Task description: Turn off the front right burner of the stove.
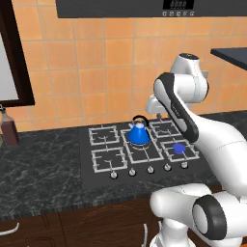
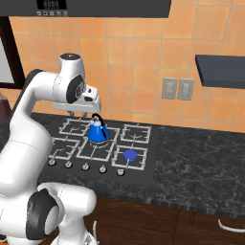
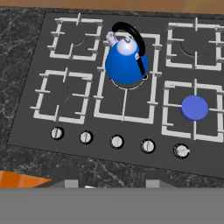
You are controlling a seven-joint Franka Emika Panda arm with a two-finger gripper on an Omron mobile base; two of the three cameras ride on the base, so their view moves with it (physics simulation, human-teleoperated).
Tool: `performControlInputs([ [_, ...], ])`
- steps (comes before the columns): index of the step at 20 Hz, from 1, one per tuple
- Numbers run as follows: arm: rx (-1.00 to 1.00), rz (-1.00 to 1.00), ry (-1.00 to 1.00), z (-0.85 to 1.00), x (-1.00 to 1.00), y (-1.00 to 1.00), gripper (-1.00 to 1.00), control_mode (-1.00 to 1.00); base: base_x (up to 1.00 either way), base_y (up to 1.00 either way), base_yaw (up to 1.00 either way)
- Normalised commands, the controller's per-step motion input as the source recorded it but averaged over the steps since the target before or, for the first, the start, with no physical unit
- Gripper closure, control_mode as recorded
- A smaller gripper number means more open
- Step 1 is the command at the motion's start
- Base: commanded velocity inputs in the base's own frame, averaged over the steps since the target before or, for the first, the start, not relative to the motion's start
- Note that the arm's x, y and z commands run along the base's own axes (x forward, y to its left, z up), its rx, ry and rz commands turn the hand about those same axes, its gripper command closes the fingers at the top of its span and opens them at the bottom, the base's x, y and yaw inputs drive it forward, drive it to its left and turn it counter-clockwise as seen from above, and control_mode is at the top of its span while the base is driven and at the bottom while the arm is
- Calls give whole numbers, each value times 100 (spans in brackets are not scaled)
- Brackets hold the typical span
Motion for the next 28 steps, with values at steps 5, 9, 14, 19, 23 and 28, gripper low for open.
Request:
performControlInputs([
  [5,0,4,-10,-4,-12,-1,-100,-100,0,0,0],
  [9,2,41,-25,-26,-50,-45,-100,-100,0,0,0],
  [14,-1,53,-4,-31,-10,-61,-100,-100,0,0,0],
  [19,-8,73,0,-60,-2,-51,-100,-100,0,0,0],
  [23,-14,75,0,-76,0,-42,-100,-100,0,0,0],
  [28,-12,75,0,-67,0,-41,-100,-100,0,0,0],
])
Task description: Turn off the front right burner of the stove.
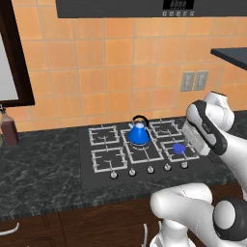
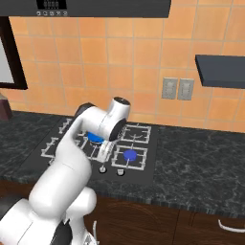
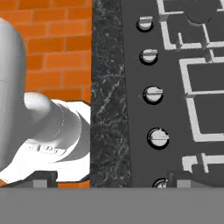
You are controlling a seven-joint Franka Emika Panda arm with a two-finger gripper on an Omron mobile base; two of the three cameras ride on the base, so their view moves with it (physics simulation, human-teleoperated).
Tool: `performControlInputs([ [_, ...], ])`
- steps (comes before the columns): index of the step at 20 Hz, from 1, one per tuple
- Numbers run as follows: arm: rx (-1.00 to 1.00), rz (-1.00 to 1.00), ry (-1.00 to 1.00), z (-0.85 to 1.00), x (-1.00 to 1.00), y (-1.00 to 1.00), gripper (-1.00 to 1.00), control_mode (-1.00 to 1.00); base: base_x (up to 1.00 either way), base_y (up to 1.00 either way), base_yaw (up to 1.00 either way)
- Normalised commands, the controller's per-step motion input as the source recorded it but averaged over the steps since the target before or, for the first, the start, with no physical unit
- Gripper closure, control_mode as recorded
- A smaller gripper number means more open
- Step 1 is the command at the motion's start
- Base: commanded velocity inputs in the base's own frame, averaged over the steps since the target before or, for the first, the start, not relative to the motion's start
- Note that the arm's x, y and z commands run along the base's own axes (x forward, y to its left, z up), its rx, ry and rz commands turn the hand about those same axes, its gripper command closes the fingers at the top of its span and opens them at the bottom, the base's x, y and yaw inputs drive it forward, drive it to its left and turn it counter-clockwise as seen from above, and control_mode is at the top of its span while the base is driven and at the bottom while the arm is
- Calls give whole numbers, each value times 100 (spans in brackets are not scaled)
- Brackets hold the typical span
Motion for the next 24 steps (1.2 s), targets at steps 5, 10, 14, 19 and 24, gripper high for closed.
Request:
performControlInputs([
  [5,-8,56,-1,-50,0,-31,-100,-100,0,0,0],
  [10,-2,19,-3,-37,6,-4,-100,-100,0,0,0],
  [14,0,1,-10,-32,2,-10,-100,-100,0,0,0],
  [19,0,0,-8,-30,0,-11,-100,-100,0,0,0],
  [24,0,0,-3,-37,0,0,-100,-100,0,0,0],
])
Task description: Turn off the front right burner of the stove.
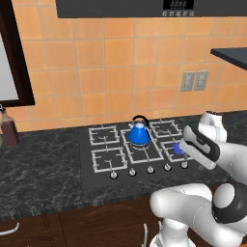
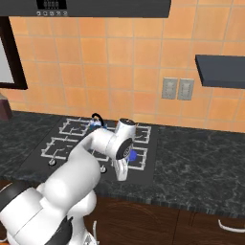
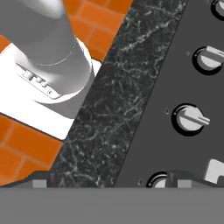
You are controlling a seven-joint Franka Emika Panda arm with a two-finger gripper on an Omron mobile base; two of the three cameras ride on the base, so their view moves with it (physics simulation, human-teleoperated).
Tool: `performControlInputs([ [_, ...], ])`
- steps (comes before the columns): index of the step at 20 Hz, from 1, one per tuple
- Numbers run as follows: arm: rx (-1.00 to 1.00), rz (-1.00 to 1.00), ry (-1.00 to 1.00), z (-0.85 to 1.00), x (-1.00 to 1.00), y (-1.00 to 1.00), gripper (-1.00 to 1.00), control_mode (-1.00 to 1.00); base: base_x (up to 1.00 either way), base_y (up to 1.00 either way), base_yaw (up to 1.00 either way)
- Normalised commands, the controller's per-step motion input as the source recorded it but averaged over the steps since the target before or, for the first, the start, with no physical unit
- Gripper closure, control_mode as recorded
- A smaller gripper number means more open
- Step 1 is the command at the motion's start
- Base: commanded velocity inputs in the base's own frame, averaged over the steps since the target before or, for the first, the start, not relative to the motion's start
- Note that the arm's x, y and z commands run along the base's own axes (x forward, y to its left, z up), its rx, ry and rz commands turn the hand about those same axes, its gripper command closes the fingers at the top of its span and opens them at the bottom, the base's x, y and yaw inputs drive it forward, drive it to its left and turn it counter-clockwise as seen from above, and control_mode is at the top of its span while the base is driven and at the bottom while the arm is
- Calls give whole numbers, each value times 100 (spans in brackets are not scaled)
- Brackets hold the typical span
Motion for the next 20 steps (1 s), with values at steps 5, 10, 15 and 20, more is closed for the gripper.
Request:
performControlInputs([
  [5,0,0,-1,-23,9,-8,-100,-100,0,0,0],
  [10,0,0,0,-16,18,-5,-100,-100,0,0,0],
  [15,0,0,0,-14,28,-2,-100,-100,0,0,0],
  [20,0,0,-1,-1,31,-12,-100,-100,0,0,0],
])
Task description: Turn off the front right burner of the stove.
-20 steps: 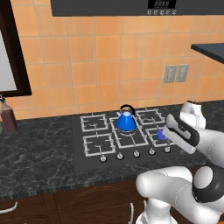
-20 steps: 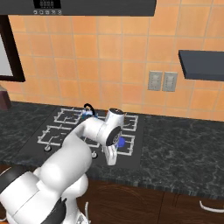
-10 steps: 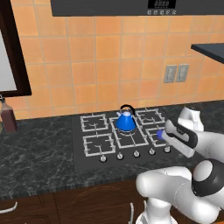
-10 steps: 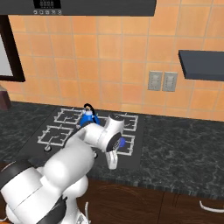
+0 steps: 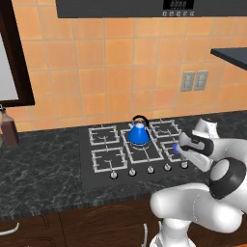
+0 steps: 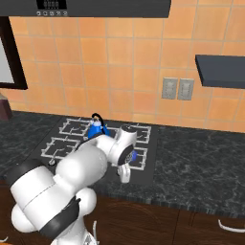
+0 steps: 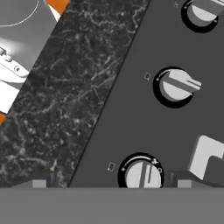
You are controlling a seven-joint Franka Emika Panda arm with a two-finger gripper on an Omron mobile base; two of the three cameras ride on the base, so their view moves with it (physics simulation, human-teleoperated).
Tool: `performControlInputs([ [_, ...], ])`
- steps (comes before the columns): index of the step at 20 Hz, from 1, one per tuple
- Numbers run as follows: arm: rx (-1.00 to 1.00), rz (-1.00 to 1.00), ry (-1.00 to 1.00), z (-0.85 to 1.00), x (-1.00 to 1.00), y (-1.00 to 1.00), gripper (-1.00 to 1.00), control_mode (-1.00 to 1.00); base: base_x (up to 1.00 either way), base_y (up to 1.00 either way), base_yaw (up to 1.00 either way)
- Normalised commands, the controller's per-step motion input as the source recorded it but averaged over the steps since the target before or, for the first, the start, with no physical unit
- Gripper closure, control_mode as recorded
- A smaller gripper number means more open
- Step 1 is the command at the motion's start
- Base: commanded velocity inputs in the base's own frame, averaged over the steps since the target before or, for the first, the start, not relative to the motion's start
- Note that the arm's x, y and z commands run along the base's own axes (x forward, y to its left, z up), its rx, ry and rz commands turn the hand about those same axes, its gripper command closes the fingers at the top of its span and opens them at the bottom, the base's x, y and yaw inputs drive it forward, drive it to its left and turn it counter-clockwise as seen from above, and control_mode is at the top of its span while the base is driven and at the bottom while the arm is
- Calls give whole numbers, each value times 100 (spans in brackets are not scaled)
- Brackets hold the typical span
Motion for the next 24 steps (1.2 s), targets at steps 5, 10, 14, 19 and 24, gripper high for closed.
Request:
performControlInputs([
  [5,0,0,0,-18,24,-8,-100,-100,0,0,0],
  [10,0,0,0,-30,21,0,-100,-100,0,0,0],
  [14,0,0,-1,-34,-1,0,-100,-100,0,0,0],
  [19,0,0,-6,-28,-29,0,-100,-100,0,0,0],
  [24,0,0,0,-19,-7,0,-100,-100,0,0,0],
])
